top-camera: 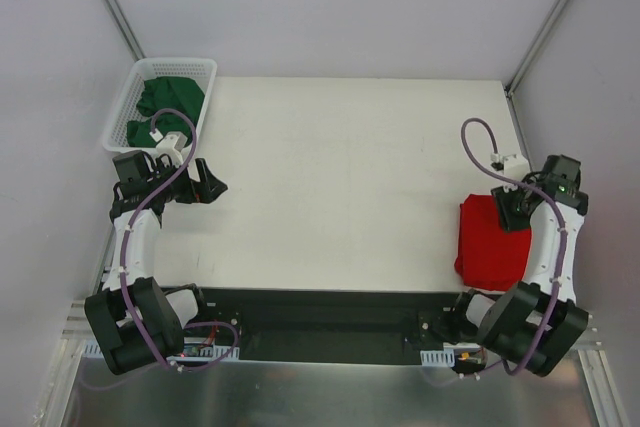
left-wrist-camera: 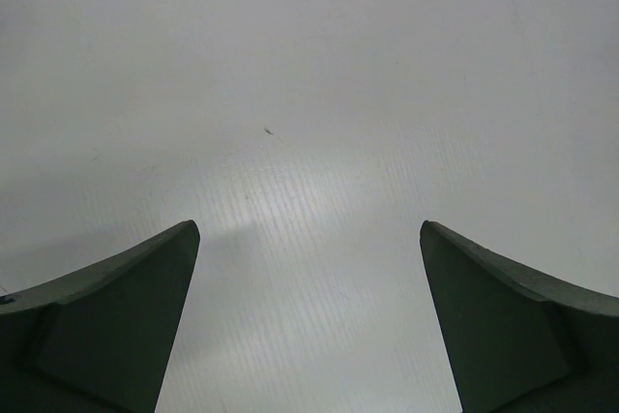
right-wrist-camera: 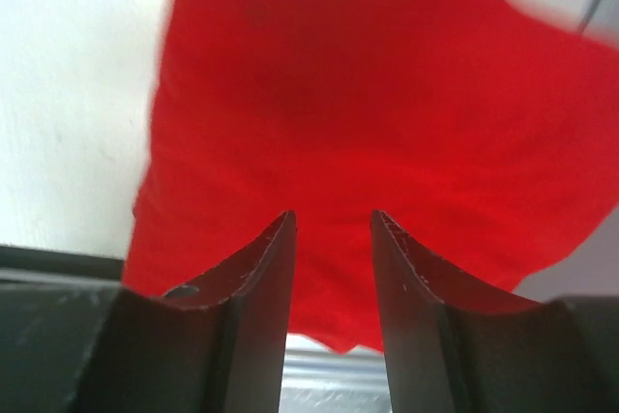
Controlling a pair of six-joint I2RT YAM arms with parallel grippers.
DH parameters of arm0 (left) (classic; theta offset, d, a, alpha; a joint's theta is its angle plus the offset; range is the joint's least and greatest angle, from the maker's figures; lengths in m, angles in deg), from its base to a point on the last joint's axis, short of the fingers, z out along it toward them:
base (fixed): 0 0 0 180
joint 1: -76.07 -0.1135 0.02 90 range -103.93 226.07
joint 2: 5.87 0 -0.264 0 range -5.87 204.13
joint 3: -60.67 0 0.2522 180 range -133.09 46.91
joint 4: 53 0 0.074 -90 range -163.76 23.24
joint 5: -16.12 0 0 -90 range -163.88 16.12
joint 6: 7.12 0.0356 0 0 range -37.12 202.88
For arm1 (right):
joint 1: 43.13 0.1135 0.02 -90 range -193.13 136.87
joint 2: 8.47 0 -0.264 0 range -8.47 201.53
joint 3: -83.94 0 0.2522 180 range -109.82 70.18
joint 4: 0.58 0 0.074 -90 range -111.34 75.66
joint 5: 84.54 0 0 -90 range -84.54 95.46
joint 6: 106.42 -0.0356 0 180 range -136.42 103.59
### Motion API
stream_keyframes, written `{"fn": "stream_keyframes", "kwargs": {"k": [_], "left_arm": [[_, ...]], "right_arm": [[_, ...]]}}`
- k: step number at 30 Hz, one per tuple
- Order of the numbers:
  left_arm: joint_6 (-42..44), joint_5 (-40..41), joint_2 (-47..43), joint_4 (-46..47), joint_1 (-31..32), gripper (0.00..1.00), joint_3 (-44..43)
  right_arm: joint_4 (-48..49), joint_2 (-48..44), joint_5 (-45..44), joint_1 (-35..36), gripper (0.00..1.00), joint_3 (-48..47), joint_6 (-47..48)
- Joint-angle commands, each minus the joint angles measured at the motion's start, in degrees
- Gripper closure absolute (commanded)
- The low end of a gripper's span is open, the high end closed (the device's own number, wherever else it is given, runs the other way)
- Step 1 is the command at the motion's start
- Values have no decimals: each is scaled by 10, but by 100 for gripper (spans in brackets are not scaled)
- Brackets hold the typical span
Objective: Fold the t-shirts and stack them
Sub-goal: Put the neatly folded tshirt into the corner of the board with the right arm
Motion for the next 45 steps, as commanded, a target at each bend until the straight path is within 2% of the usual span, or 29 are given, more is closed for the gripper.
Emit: {"fn": "stream_keyframes", "kwargs": {"k": [1, 7, 15, 19, 24, 28, 38, 42, 45], "left_arm": [[16, -28, -11, 11, -4, 1, 6], [16, -29, -12, 11, -4, 1, 3], [14, -28, -20, 11, -5, 1, 5], [12, -30, -14, 11, -5, 1, 5], [3, -38, -3, 11, -5, 0, -5], [2, -38, -3, 11, -4, 1, -6], [7, -34, -4, 11, -4, 1, 0], [8, -30, -11, 10, -5, 1, 0], [9, -28, -15, 10, -5, 1, 0]], "right_arm": [[-34, 2, -2, -93, 60, 47, 72], [-43, 34, 44, -197, 60, 37, 108], [-67, 52, 45, -273, 60, 5, 161], [-67, 78, 63, -335, 60, -8, 184], [-68, 114, 77, -356, 60, -6, 197], [-23, 137, 80, -358, 60, 17, 194], [35, 187, 40, -358, 60, 60, 206], [-38, 142, 54, -369, 60, 13, 218], [-95, 73, 90, -370, 59, -71, 205]]}}
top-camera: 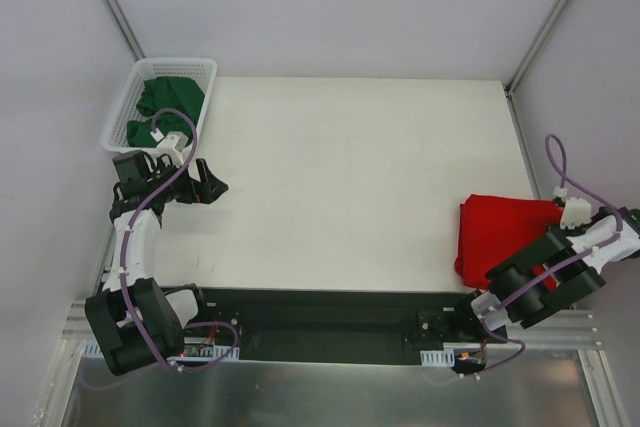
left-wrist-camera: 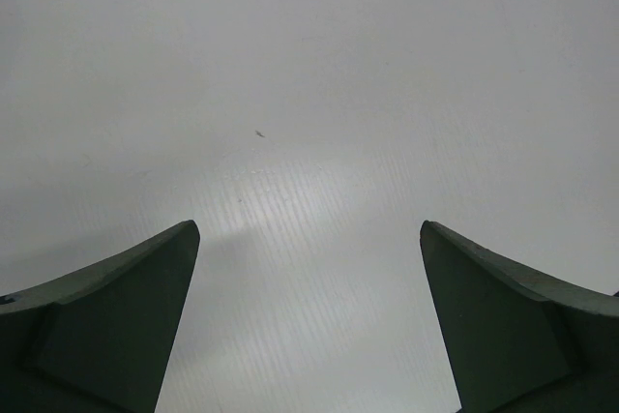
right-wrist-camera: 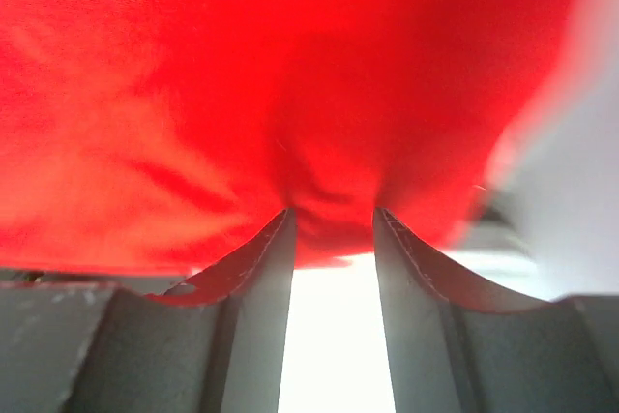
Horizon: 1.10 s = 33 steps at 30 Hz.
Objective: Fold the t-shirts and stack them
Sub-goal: Put the neatly folded tshirt into the corner of the board with the right arm
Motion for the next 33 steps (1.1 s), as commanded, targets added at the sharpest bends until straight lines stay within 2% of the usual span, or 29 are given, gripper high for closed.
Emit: {"fn": "stream_keyframes", "kwargs": {"k": [1, 2, 5, 7, 8, 9, 11, 12, 14, 15, 17, 18, 20, 21, 22, 25, 29, 33], "left_arm": [[3, -17, -12, 10, -5, 1, 0], [3, -19, -10, 10, -5, 1, 0], [-2, -19, -2, 10, -5, 1, -4], [-2, -19, -3, 10, -5, 1, -5], [-2, -17, -7, 10, -5, 1, -5], [0, -16, -10, 9, -5, 1, -5], [2, -10, -24, 9, -5, 1, -5], [3, -2, -30, 9, -5, 0, -4], [10, 7, -46, 9, -5, 1, -5], [15, 18, -51, 8, -5, 0, -5], [18, 33, -63, 3, -5, 1, -5], [23, 40, -67, 2, -5, 1, -6], [28, 63, -73, -5, -5, 1, -9], [33, 72, -75, -16, -5, 1, -12], [37, 86, -77, -20, -5, 1, -14], [46, 121, -82, -37, -5, 1, -24], [45, 128, -75, -46, -5, 1, -45], [21, 112, -53, -48, -5, 1, -65]], "right_arm": [[-93, -107, 70, -7, 58, -120, 2], [-105, -113, 80, -2, 57, -162, -8], [-126, -117, 82, 56, 57, -193, -66], [-105, -117, 64, 135, 56, -179, -94], [-91, -113, 28, 168, 56, -167, -129], [-62, -109, 9, 235, 55, -150, -145], [-40, -93, -44, 304, 54, -147, -201], [-35, -70, -56, 369, 53, -170, -224], [-39, -42, -91, 438, 52, -211, -286], [-54, -3, -106, 512, 50, -271, -303], [-81, 38, -146, 587, 48, -342, -335], [-111, 56, -145, 647, 44, -374, -359], [-138, 98, -144, 699, 38, -448, -374], [-158, 107, -151, 738, 27, -462, -381], [-164, 117, -172, 750, 20, -473, -385], [-177, 112, -164, 757, 2, -454, -400], [-153, 73, -163, 756, 4, -397, -427], [-140, 62, -173, 757, 4, -379, -459]]}}
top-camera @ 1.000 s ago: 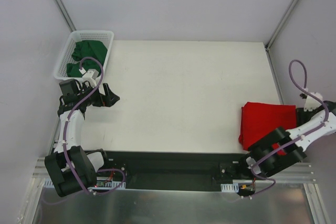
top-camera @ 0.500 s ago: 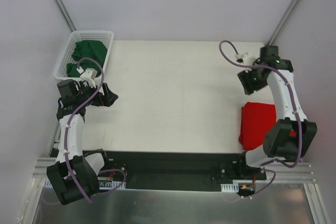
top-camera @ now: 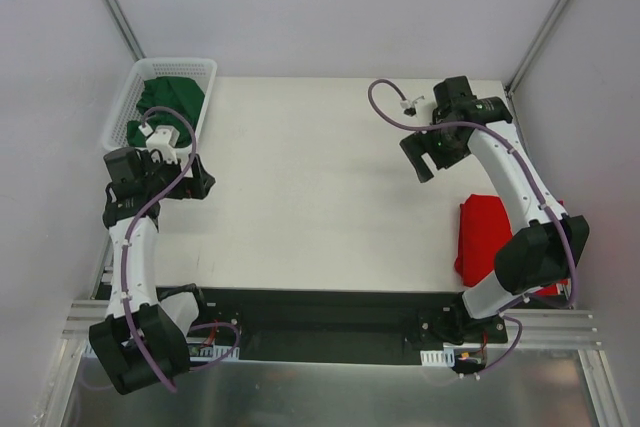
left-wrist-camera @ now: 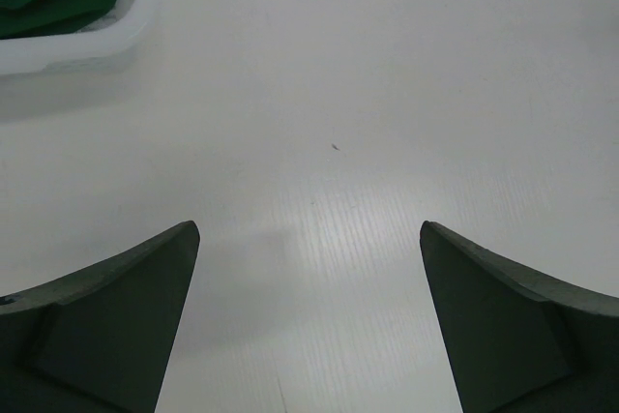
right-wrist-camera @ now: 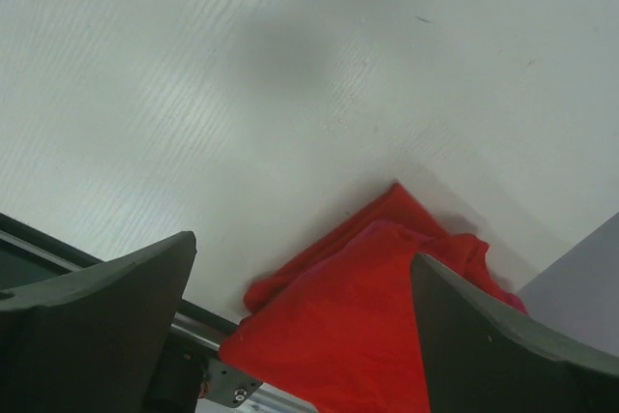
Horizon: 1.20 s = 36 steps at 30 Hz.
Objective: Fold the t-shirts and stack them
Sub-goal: Put the neatly folded tshirt into the corner of the board with the right arm
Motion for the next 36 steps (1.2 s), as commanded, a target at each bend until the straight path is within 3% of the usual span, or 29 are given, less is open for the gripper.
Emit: {"fn": "stream_keyframes", "kwargs": {"k": [1, 9, 36], "left_arm": [[-16, 2, 16, -4, -5, 1, -42], [-57, 79, 2, -5, -5, 1, -48], [-23, 76, -65, -16, -5, 1, -3]], "right_arm": [[-10, -34, -18, 1, 4, 6, -60], [-16, -48, 41, 0, 4, -3, -64], [6, -75, 65, -2, 4, 32, -27]]}}
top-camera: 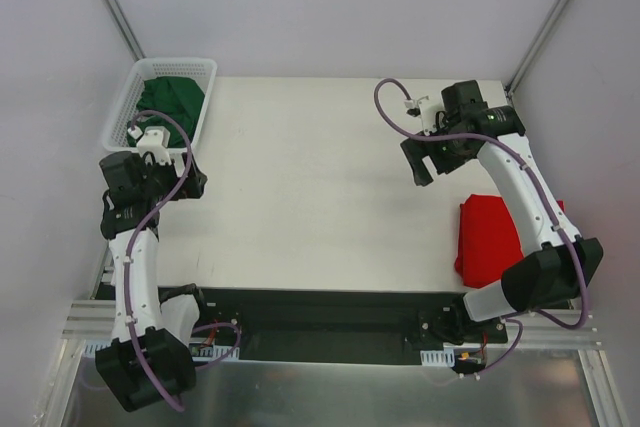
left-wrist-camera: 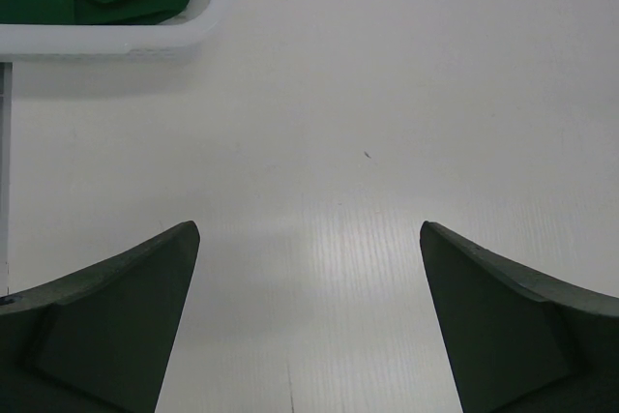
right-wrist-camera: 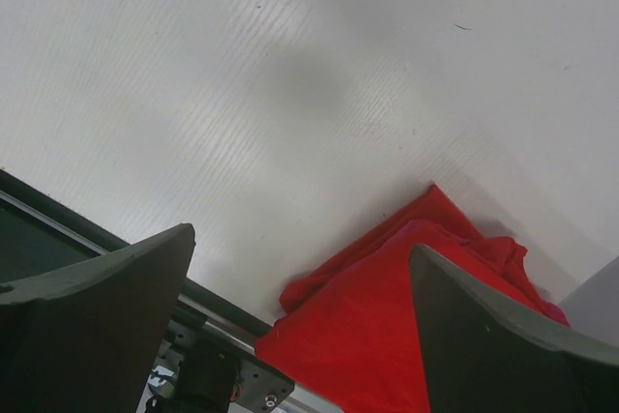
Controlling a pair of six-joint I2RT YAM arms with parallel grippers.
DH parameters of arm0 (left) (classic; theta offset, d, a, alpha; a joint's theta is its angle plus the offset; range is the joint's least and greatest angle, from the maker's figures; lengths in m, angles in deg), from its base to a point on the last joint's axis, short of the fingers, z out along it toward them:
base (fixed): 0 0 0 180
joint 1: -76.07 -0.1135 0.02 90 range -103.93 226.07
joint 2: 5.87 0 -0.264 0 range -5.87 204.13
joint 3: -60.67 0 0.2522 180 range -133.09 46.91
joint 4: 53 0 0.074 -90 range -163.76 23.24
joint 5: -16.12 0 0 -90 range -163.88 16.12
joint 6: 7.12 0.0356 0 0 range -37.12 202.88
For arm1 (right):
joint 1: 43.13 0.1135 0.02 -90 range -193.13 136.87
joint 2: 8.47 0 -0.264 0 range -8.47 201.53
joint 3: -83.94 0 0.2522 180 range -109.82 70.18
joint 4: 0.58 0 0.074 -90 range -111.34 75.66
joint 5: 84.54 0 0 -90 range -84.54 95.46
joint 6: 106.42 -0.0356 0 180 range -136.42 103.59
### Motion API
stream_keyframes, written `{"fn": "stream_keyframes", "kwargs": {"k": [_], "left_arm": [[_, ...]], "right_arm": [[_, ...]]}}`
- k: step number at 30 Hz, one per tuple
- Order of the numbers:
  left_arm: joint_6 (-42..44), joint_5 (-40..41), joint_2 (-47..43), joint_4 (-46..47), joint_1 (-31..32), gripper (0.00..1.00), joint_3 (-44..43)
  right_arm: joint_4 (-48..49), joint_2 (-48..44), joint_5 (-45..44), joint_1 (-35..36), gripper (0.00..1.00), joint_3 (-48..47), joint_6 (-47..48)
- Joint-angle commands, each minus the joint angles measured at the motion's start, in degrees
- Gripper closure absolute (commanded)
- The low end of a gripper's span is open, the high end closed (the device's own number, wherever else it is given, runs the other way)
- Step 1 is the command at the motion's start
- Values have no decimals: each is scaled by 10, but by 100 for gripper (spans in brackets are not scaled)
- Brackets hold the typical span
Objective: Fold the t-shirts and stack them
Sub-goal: Put the neatly folded tshirt into the corner of the board with the right arm
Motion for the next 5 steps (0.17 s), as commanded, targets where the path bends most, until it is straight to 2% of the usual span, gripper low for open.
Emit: {"fn": "stream_keyframes", "kwargs": {"k": [1, 5], "left_arm": [[8, -4, -11, 3, -5, 1, 8], [10, -11, -16, 3, -5, 1, 11]], "right_arm": [[1, -11, 14, -1, 4, -2, 6], [6, -14, 14, -1, 4, 6, 10]]}}
